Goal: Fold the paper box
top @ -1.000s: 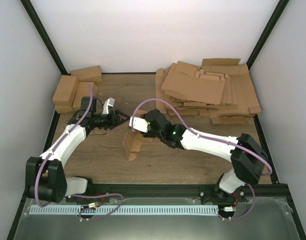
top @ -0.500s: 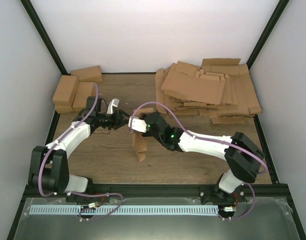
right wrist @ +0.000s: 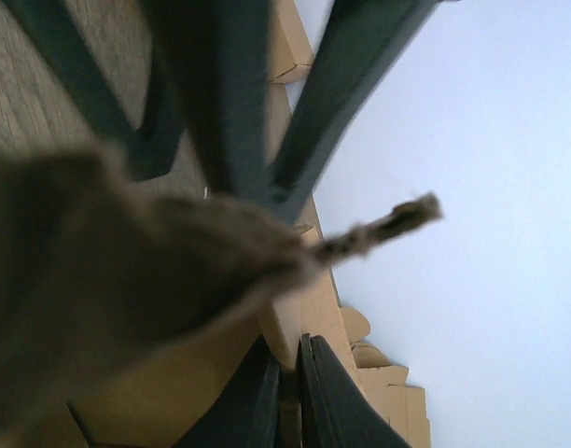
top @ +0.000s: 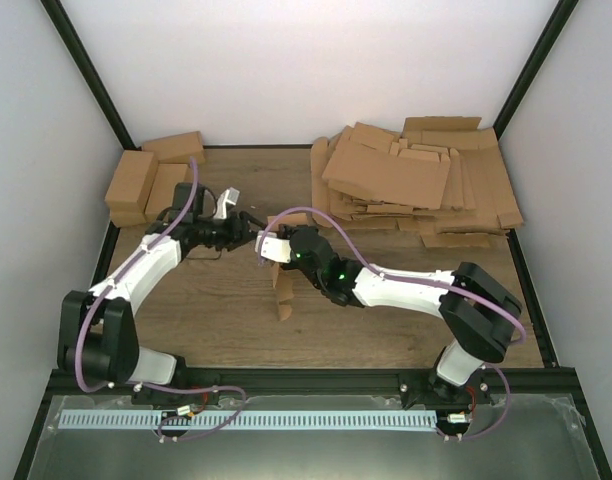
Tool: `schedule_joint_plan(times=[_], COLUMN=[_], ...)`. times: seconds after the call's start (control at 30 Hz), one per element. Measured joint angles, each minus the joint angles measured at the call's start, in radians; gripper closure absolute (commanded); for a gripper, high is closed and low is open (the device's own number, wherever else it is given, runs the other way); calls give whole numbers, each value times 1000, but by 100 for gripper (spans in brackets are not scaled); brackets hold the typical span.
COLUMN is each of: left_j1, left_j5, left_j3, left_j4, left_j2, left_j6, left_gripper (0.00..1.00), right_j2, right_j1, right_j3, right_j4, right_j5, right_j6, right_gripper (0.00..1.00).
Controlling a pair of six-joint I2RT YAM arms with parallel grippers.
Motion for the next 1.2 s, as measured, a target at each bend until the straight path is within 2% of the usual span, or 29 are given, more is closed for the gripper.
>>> schedule_joint_plan(times=[0.17,0.27,0.4,0.57,0.8,1.03,1.2], left_j1=[4,31,82,119,120,70,-9], left_j5=[-89,-122,-136,-124,-77,-70,-91], left_j3=[103,160,224,246,196,30,-41], left_j4=[-131,-193,-258,-312,-322,-283,-245], left_j2=[-58,-117,-169,-170,-153,-149,-142], left_j6=[53,75,99,122,146,140,127], left_gripper=[40,39,39,37,33,33,31], right_j2=[-6,-12,-37,-85,-29,124,129], right_j1=[-16,-58,-162,-301,-409,-415,-415], right_j3=[18,106,215,257,260,169,141], right_j4=[-48,-199,-409,-618,-774,-794,-781], right_j5=[-5,-73,-204,-463,-750,-849,-849], right_j6=[53,162,362,578,776,885,924], right_gripper=[99,99,99,98,97,83,60])
